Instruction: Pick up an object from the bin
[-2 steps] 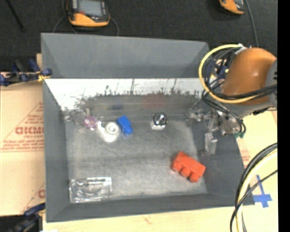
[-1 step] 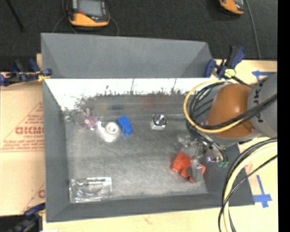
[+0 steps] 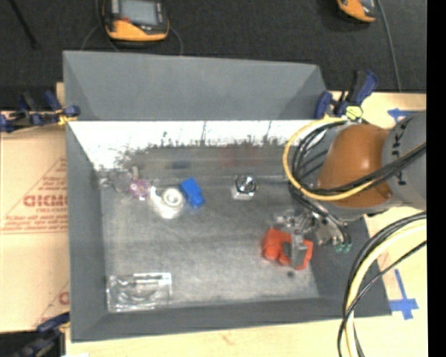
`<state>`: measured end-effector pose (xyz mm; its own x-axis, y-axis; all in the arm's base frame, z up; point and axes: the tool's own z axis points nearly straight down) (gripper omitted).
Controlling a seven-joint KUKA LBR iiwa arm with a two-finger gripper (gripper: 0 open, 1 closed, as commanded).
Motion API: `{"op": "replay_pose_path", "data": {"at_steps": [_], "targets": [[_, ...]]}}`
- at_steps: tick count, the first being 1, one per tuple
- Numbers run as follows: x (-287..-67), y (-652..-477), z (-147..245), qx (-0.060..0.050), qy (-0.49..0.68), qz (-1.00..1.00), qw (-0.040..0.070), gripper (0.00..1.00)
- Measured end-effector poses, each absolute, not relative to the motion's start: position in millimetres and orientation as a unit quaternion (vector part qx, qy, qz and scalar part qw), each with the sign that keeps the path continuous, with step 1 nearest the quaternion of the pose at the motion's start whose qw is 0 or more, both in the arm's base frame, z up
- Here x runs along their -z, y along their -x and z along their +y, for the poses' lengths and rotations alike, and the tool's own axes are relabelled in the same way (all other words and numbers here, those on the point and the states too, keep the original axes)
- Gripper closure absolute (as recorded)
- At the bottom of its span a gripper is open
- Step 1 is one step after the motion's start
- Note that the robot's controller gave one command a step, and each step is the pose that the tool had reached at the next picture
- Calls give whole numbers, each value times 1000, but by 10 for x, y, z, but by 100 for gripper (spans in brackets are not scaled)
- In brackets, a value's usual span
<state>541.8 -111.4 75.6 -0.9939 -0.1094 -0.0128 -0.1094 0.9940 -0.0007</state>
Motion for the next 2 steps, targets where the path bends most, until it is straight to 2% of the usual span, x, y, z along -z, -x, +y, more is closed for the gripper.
{"op": "replay_pose_path", "data": {"at_steps": [1,2], "targets": [[-747,-5428,-1006,1,-87,996,3,100],[-2308,-5708,-1031,0,-91,996,7,100]]}}
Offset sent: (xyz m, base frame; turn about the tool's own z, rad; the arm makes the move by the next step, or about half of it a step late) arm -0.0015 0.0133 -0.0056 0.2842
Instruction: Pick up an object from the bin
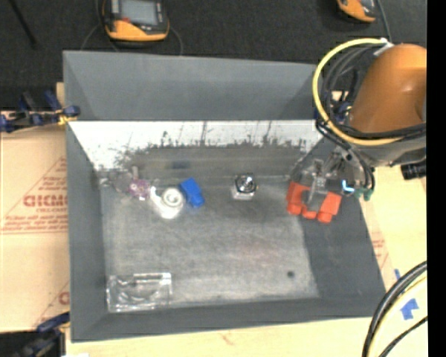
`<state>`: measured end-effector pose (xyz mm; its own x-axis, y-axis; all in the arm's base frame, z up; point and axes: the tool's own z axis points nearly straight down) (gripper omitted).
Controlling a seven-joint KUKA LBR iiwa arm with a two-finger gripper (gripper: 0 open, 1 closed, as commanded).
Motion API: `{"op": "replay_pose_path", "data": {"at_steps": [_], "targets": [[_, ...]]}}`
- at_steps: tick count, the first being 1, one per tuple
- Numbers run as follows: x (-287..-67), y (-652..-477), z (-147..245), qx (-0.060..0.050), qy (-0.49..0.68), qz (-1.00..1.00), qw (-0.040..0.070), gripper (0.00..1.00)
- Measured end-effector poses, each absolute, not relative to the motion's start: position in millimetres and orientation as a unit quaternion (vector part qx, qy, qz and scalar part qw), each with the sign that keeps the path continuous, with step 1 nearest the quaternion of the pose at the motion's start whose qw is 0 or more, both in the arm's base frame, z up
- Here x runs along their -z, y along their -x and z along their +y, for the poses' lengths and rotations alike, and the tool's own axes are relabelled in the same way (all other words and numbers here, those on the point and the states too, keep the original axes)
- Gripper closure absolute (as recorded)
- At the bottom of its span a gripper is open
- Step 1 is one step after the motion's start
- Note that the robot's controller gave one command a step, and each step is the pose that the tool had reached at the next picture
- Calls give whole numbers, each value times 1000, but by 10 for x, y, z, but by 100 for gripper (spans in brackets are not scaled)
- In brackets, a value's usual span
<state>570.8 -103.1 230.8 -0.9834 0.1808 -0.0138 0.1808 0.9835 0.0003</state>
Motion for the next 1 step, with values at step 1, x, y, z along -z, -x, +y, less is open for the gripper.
{"op": "replay_pose_path", "data": {"at_steps": [1], "targets": [[-2258,-5688,-1030,0,-91,996,3,0]]}}
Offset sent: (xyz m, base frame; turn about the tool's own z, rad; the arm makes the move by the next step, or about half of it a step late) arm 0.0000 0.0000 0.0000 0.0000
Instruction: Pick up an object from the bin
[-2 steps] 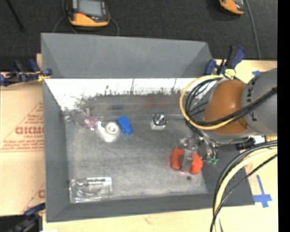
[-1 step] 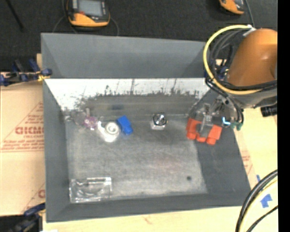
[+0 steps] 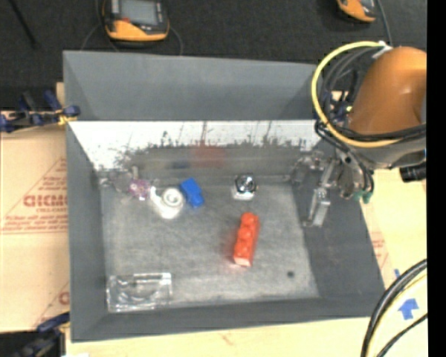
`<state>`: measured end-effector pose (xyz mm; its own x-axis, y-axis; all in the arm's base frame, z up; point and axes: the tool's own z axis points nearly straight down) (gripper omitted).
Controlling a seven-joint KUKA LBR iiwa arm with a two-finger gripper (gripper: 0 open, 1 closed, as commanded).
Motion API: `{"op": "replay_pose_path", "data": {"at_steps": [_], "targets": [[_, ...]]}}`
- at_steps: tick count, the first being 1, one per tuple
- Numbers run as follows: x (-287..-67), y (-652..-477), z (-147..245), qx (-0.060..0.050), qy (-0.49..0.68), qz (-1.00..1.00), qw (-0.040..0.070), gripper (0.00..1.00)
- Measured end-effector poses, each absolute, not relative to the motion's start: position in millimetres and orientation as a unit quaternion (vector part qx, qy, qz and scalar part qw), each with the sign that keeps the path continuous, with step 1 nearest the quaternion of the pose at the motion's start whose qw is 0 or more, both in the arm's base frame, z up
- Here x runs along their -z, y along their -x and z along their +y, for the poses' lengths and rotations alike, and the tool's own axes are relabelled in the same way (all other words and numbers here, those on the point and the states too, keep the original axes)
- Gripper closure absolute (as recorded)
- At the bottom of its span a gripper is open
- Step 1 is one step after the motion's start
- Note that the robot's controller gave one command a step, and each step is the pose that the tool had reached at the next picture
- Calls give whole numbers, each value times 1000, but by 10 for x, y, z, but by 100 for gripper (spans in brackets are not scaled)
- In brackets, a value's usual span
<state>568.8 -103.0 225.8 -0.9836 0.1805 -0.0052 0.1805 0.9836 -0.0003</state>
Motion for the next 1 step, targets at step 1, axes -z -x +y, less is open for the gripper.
{"op": "replay_pose_path", "data": {"at_steps": [1], "targets": [[-679,-5776,-511,0,20,1000,0,0]]}}
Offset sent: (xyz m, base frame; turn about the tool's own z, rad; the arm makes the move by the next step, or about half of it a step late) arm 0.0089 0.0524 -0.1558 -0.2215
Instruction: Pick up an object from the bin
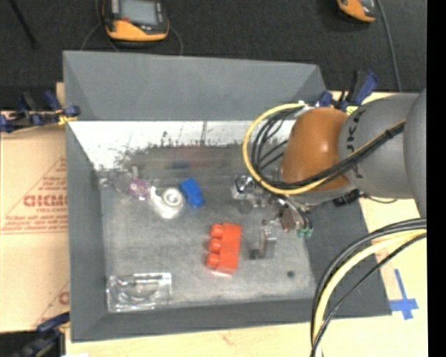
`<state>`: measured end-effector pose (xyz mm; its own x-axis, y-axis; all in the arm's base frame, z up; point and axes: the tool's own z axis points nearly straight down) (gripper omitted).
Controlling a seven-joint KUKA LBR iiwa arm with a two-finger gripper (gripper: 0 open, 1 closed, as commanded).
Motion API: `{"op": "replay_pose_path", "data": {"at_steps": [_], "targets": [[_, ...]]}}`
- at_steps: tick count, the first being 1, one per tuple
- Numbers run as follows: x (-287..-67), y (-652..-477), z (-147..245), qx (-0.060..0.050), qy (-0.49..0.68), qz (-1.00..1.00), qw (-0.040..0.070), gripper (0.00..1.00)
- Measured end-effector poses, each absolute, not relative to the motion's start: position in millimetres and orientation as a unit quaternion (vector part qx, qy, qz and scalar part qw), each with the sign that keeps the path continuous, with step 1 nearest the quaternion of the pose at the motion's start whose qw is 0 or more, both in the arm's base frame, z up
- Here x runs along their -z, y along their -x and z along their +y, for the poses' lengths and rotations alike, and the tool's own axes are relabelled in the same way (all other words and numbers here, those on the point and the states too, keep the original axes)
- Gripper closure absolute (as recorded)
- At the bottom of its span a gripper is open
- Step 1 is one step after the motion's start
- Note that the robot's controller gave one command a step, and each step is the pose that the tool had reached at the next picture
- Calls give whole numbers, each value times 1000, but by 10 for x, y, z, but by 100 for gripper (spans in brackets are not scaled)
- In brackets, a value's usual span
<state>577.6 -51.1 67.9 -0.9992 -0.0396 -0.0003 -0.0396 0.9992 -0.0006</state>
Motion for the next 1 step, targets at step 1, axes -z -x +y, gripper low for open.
{"op": "replay_pose_path", "data": {"at_steps": [1], "targets": [[-832,-5427,234,-1,172,985,1,0]]}}
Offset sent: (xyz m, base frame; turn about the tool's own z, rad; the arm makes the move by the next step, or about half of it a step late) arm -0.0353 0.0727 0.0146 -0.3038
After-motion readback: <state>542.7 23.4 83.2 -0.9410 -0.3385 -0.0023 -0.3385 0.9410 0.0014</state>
